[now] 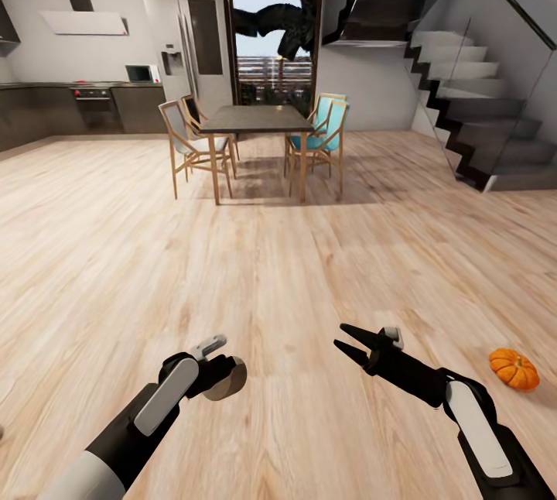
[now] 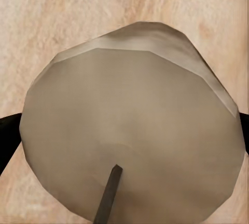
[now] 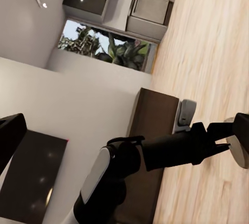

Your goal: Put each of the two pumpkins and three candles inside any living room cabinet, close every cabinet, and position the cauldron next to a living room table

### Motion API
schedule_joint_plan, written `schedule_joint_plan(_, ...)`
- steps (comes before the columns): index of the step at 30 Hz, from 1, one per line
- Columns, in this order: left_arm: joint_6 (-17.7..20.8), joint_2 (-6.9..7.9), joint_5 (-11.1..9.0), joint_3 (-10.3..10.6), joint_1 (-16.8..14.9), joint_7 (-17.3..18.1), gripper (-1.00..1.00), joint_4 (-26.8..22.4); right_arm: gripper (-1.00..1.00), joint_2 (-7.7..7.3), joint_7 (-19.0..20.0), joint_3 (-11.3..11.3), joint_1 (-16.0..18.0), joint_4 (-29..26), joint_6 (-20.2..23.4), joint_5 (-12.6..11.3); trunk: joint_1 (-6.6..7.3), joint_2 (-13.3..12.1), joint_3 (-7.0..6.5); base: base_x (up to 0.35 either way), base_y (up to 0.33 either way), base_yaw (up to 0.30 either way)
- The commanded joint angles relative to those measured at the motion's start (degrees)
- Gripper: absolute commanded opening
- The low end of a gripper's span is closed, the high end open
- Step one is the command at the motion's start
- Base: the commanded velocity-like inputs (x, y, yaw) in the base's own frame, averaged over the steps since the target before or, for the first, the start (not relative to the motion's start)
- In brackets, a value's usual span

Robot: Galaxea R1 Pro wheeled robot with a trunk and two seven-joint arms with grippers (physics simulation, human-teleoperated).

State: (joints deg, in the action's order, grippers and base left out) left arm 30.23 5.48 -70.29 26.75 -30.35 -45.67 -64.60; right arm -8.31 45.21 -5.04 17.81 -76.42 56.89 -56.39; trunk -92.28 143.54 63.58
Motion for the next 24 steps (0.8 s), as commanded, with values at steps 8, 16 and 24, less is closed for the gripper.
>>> schedule_joint_plan(8, 0.1, 0.05, -0.2, 0.14, -0.06, -0.3, -1.0, -0.09, 1.0, -0.01, 0.23, -0.06, 0.02, -0.2, 0.24, 0.14, -0.01, 0.02, 0.05, 0.23, 0.0, 0.0)
schedule_joint_plan(16, 0.1, 0.05, -0.2, 0.14, -0.06, -0.3, -1.0, -0.09, 1.0, -0.03, 0.23, -0.08, 0.01, -0.21, 0.24, 0.08, -0.01, 0.02, 0.05, 0.235, 0.0, 0.021)
schedule_joint_plan(24, 0.1, 0.05, -0.2, 0.14, -0.06, -0.3, -1.0, -0.01, 1.0, -0.03, 0.03, -0.1, 0.02, -0.22, 0.24, 0.06, -0.01, 0.02, -0.02, 0.239, 0.0, 0.175)
